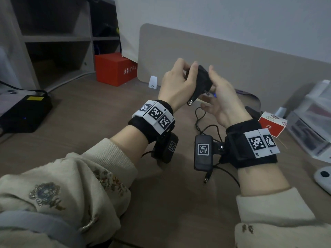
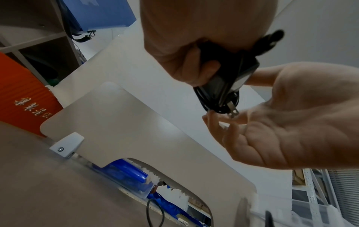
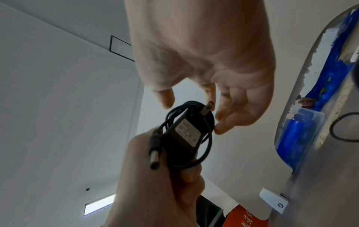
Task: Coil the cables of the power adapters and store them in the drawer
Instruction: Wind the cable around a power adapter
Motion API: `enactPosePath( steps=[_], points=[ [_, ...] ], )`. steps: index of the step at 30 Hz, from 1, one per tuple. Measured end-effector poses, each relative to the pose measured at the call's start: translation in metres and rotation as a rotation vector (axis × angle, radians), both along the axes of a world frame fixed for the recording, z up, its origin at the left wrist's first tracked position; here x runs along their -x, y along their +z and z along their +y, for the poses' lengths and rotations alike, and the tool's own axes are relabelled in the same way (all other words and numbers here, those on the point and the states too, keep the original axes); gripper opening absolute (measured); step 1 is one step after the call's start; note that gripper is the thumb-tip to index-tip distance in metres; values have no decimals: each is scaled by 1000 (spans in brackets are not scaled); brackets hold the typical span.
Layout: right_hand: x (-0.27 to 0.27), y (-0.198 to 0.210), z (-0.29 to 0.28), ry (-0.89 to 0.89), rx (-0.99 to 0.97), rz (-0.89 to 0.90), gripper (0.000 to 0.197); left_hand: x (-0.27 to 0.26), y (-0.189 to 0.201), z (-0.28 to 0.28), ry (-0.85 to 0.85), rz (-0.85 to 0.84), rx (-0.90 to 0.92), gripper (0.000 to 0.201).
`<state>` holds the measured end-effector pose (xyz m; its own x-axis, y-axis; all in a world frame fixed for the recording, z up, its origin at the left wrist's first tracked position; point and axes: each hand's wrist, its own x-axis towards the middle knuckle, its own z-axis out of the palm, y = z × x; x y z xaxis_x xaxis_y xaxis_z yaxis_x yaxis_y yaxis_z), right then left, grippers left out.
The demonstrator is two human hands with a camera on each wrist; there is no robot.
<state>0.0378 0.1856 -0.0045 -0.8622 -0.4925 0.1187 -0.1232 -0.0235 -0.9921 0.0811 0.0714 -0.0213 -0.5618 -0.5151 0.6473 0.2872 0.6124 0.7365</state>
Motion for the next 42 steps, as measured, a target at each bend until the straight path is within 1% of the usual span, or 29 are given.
enactPosePath(
  steps=[3, 5, 6, 9, 10, 11, 15, 17, 21, 24, 26, 28, 30, 32, 33, 35, 36, 37, 39, 42],
  points=[
    [-1, -3, -2, 80, 26, 35, 36, -2, 2, -3, 66, -25, -15, 34],
    [-1, -6, -6, 102, 52, 93, 39, -3, 4, -5, 104, -29, -44, 38],
    [-1, -7, -9, 95, 62, 135, 48, -4, 6, -5, 117, -30, -63, 39],
    [-5, -10, -18, 74, 34, 282, 90, -8, 9, -8, 156, -55, -123, 41],
    [-7, -10, -19, 86, 17, 312, 97, -9, 10, -8, 173, -68, -141, 42],
    [-8, -11, -19, 106, 9, 330, 99, -11, 11, -9, 190, -82, -156, 43],
    [-8, -10, -12, 181, -57, 407, 95, -15, 14, -12, 226, -147, -163, 45],
    [-8, -10, -9, 205, -77, 408, 87, -15, 15, -11, 231, -172, -159, 46],
    [-11, -9, -9, 179, -76, 433, 72, -14, 15, -14, 247, -201, -150, 48],
    [-12, -8, -8, 169, -94, 451, 74, -13, 14, -15, 259, -204, -134, 48],
    [-12, -9, -9, 169, -98, 444, 71, -13, 13, -16, 270, -210, -129, 49],
    [-14, -11, -10, 176, -93, 407, 66, -12, 12, -19, 280, -219, -131, 50],
    [-14, -14, -13, 183, -101, 352, 71, -11, 10, -20, 270, -246, -136, 49],
    [-12, -15, -13, 190, -105, 303, 75, -12, 10, -19, 213, -281, -134, 46],
    [-11, -15, -13, 193, -94, 276, 80, -12, 11, -18, 151, -285, -143, 42],
    [-10, -14, -11, 198, -65, 213, 95, -14, 12, -15, -9, -293, -214, 37],
    [-9, -14, -10, 193, -52, 188, 100, -15, 14, -14, -77, -312, -255, 38],
    [-7, -14, -10, 178, -34, 161, 98, -16, 14, -13, -126, -340, -282, 41],
    [-6, -13, -13, 136, 2, 92, 81, -19, 14, -10, -172, -373, -310, 42],
    [-10, -8, -15, 125, 52, 7, 61, -31, 14, -9, -215, -357, -404, 43]
  ],
)
